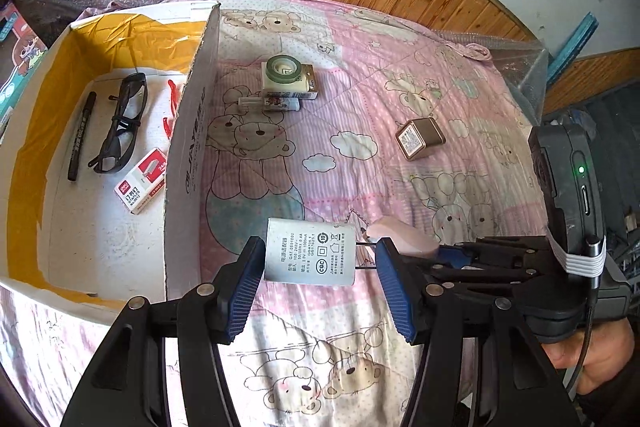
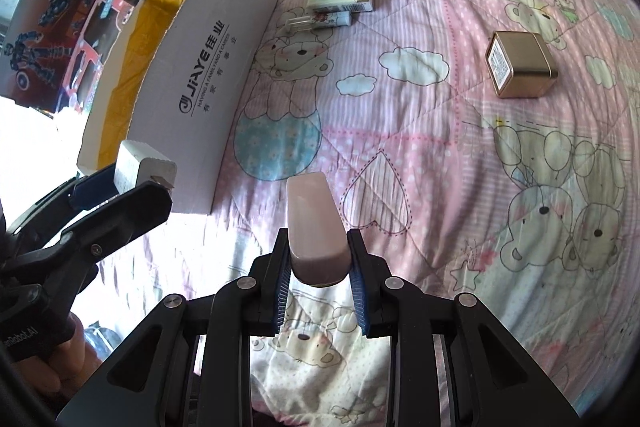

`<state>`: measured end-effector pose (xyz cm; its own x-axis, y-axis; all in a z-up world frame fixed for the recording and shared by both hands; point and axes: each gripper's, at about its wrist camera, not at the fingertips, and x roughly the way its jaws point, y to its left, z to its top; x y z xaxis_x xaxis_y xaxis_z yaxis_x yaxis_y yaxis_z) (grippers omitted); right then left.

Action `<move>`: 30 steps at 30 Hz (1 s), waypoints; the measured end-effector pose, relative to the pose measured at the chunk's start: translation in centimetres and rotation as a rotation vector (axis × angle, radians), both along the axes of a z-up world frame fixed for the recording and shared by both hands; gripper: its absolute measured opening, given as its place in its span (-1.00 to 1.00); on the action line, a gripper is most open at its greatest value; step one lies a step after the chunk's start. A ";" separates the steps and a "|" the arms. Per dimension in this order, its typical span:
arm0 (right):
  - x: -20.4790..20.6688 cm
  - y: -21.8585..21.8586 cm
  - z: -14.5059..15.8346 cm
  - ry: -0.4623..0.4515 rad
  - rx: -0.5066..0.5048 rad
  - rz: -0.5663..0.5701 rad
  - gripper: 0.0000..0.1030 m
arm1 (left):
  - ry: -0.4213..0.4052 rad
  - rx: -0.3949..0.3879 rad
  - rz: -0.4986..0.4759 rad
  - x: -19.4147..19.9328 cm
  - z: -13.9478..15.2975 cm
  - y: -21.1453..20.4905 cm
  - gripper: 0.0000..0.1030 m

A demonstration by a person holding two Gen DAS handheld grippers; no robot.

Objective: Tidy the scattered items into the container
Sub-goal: 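Carry the charger and stapler with both tools over the white box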

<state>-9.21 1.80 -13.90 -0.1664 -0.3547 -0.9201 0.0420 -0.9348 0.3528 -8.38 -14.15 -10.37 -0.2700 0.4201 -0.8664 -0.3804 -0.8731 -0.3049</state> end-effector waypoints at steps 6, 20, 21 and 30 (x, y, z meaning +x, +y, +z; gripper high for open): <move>1.9 -1.1 1.1 0.015 0.016 0.008 -0.46 | 0.016 0.034 0.003 1.0 1.0 -1.2 0.13; 5.6 -3.8 3.7 0.062 0.027 0.045 -0.46 | 0.060 0.083 0.034 4.0 3.5 -5.0 0.13; 5.8 -4.1 3.9 0.066 0.026 0.051 -0.46 | 0.061 0.084 0.040 4.2 3.6 -5.4 0.13; 6.4 -7.1 6.0 0.117 0.036 0.128 -0.46 | 0.074 0.107 0.124 5.0 4.5 -9.5 0.13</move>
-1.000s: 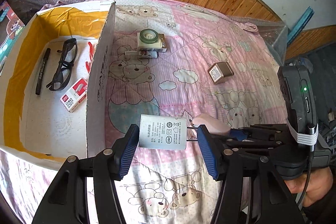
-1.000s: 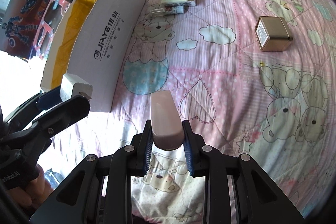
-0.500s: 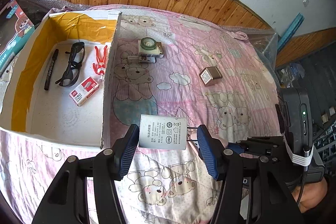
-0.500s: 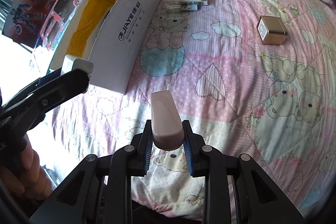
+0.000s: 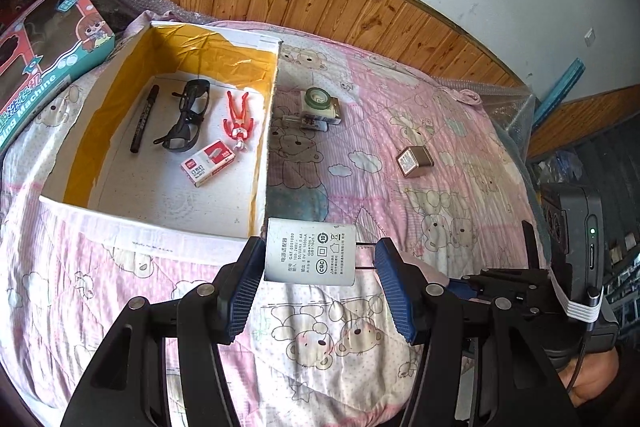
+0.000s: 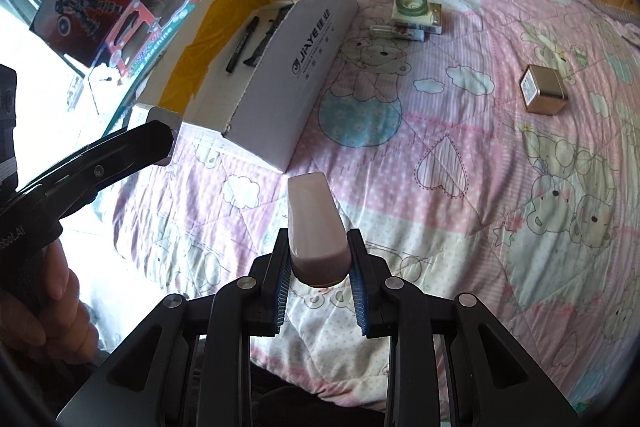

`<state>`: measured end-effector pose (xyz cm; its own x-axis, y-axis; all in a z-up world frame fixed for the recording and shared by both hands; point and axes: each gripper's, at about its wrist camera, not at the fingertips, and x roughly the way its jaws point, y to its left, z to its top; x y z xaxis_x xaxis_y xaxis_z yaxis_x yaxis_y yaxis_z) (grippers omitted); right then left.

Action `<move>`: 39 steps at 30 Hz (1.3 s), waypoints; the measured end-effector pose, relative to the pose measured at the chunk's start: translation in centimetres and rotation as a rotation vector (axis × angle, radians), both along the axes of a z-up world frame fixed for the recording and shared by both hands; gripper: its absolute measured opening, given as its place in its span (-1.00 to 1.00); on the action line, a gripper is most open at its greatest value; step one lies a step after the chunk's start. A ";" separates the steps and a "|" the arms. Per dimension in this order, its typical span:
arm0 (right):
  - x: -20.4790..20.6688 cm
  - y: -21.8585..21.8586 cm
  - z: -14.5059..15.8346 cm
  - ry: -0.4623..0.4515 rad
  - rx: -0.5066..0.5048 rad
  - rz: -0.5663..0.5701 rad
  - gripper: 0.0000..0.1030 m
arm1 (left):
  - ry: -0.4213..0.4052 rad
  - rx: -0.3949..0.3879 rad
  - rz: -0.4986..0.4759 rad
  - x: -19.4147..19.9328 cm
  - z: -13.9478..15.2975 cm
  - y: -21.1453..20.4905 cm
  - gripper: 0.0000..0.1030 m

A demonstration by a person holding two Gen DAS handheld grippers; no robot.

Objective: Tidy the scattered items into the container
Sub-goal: 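Carry the charger and stapler with both tools over the white box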

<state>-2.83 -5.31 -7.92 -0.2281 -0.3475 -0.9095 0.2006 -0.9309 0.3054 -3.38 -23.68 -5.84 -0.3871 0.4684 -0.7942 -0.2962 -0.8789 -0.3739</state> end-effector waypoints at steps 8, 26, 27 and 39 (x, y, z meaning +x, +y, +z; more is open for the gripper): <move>-0.4 -2.6 2.0 0.044 0.004 0.075 -0.46 | -0.003 0.019 0.081 0.2 0.3 -3.4 0.13; -3.6 -7.1 5.2 0.121 -0.004 0.191 -0.46 | 0.007 0.043 0.217 -1.6 1.5 -8.6 0.13; -3.9 -7.4 5.3 0.123 -0.007 0.195 -0.46 | 0.006 0.042 0.222 -1.8 1.5 -8.8 0.13; -7.1 -10.4 5.6 0.132 -0.037 0.248 -0.46 | 0.007 0.015 0.268 -4.7 1.8 -10.9 0.13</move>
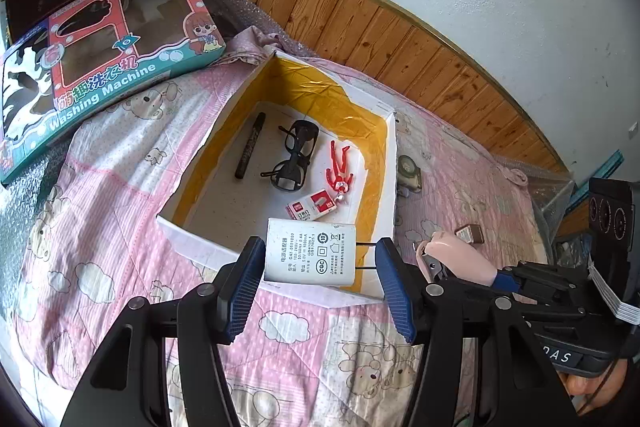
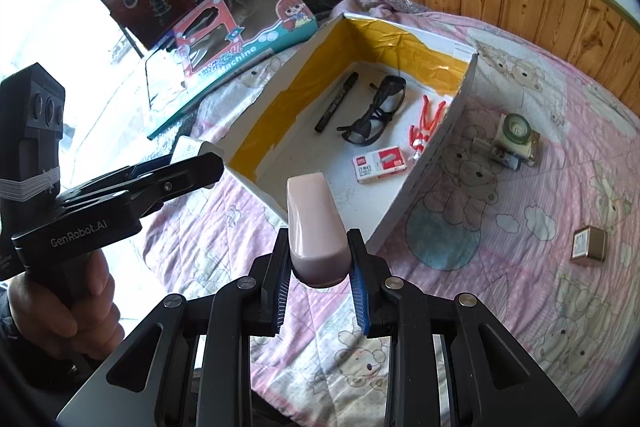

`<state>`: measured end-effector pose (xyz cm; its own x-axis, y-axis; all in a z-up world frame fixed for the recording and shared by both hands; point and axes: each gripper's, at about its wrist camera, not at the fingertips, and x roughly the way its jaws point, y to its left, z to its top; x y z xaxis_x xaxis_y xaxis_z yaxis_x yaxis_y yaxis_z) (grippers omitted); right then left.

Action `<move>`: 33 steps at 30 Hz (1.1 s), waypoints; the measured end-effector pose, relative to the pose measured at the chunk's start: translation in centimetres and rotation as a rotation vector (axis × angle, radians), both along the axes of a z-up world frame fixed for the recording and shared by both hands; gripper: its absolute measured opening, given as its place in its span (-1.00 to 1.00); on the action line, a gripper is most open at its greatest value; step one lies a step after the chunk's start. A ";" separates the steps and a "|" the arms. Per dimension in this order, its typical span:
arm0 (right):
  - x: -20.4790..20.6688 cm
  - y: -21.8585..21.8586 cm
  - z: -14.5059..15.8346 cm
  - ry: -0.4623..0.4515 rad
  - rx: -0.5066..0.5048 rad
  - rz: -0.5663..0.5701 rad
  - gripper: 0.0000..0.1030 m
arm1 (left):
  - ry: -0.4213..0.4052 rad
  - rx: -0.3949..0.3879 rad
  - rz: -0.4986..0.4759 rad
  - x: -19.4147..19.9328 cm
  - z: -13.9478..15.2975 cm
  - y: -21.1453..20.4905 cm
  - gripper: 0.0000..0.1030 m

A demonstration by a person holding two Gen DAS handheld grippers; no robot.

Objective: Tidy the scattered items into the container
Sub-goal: 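Carry the charger and stapler with both tools over the white box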

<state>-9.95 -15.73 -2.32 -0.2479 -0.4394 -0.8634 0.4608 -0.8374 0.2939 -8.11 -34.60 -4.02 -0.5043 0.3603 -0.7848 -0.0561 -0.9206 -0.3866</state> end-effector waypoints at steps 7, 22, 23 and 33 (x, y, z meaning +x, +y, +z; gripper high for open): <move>-2.0 -1.4 -0.1 -0.001 -0.015 0.022 -0.46 | -0.010 -0.025 0.006 -2.0 -0.2 -0.4 0.13; -4.7 -2.7 -2.3 -0.046 -0.034 0.039 -0.46 | -0.069 -0.091 -0.025 -5.1 -2.3 -0.4 0.13; -4.9 -2.8 -2.4 -0.049 -0.035 0.038 -0.46 | -0.072 -0.098 -0.030 -5.3 -2.4 -0.4 0.13; -7.6 -3.9 -3.7 -0.083 -0.054 0.034 -0.46 | -0.123 -0.152 -0.085 -6.7 -4.0 0.3 0.13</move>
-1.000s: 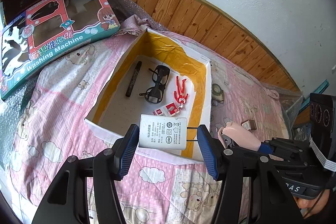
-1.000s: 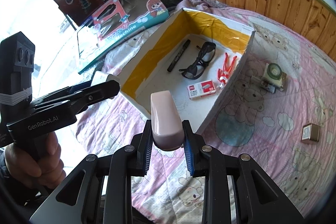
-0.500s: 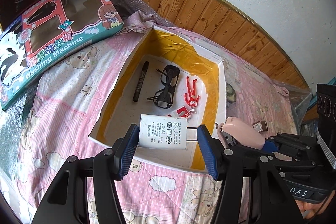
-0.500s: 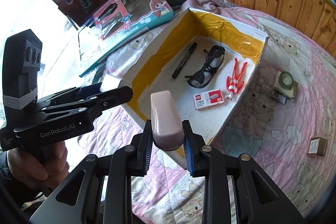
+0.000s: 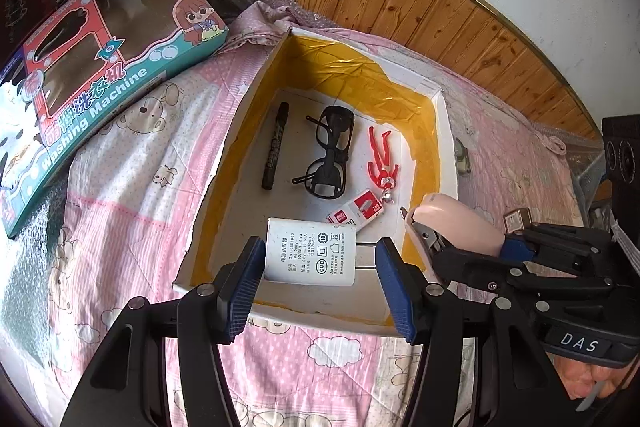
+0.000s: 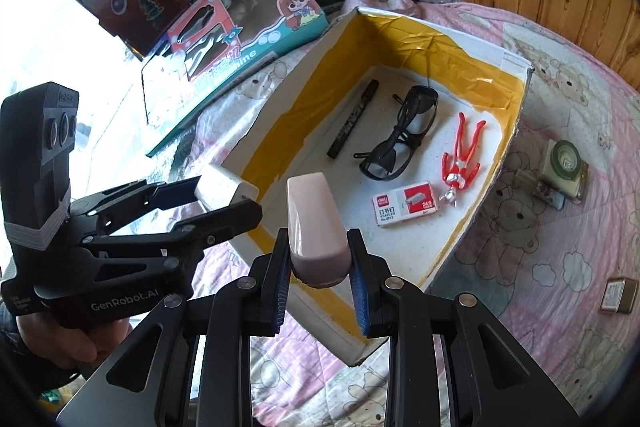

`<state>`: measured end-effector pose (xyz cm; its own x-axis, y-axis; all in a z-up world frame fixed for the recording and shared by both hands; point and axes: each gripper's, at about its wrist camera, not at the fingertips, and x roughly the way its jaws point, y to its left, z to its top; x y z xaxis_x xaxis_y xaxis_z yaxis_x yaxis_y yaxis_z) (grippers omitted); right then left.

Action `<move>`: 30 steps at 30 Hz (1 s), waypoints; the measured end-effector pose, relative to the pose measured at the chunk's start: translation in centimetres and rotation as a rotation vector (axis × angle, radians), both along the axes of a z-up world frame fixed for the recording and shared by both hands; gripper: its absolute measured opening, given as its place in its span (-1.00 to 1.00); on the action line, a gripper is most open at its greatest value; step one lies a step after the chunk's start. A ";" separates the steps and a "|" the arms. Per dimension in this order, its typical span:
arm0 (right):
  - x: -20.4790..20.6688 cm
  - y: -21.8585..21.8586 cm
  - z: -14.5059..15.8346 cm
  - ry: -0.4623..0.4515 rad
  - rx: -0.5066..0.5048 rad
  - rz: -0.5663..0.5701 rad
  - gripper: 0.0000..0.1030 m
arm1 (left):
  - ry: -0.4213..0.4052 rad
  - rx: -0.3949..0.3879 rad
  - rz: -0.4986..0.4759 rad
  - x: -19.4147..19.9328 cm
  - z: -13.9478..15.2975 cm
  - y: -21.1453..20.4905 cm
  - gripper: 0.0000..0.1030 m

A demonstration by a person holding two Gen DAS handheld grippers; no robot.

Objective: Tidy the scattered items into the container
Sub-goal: 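Carry the charger and stapler with both tools over the white box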

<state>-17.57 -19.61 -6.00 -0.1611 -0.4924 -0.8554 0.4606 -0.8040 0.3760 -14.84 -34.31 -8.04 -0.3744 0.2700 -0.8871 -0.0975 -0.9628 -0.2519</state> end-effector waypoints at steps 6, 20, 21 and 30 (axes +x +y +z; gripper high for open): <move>-1.4 -1.0 -1.1 -0.024 0.002 0.010 -0.46 | -0.026 -0.023 -0.025 -0.6 -1.2 0.6 0.13; -4.5 -3.7 -3.6 -0.064 0.027 0.070 -0.46 | -0.104 -0.078 -0.071 -1.6 -4.5 0.2 0.13; -4.7 -4.1 -3.9 -0.067 0.032 0.079 -0.46 | -0.106 -0.078 -0.071 -1.7 -4.6 0.2 0.13; -5.6 -6.8 -6.6 -0.088 0.092 0.147 -0.46 | -0.142 -0.077 -0.087 -2.3 -6.7 0.3 0.13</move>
